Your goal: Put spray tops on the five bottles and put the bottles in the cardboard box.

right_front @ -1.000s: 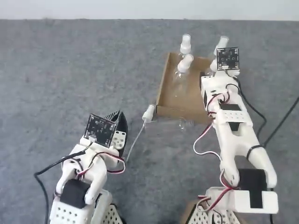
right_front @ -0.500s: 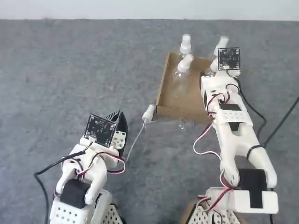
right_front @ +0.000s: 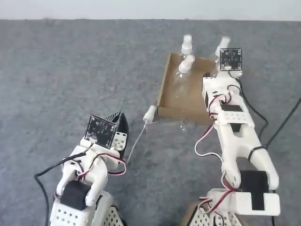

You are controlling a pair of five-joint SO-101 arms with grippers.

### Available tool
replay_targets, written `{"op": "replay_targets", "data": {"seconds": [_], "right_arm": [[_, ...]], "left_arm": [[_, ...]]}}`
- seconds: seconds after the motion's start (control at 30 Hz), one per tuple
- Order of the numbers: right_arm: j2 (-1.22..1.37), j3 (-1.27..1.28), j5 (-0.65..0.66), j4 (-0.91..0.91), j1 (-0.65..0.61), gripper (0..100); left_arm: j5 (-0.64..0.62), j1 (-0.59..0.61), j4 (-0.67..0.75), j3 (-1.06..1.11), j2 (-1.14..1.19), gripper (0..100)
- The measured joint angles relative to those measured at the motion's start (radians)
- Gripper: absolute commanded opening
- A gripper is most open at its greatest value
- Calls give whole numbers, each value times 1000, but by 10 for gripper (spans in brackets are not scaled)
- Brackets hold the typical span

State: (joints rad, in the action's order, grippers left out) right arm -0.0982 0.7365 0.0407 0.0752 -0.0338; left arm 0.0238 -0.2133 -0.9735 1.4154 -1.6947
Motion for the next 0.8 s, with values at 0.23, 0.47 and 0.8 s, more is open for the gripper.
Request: {"op": "replay_targets", "data": {"seconds": [0.23, 0.47, 0.8], "right_arm": [[0, 0, 0, 0, 0, 237], [0, 0, 0, 0, 0, 237], [-173, -29, 0, 245, -15, 238]], "left_arm": [[0, 32, 8, 0, 0, 12], [0, 84, 57, 18, 0, 12], [0, 84, 57, 18, 0, 12]]}}
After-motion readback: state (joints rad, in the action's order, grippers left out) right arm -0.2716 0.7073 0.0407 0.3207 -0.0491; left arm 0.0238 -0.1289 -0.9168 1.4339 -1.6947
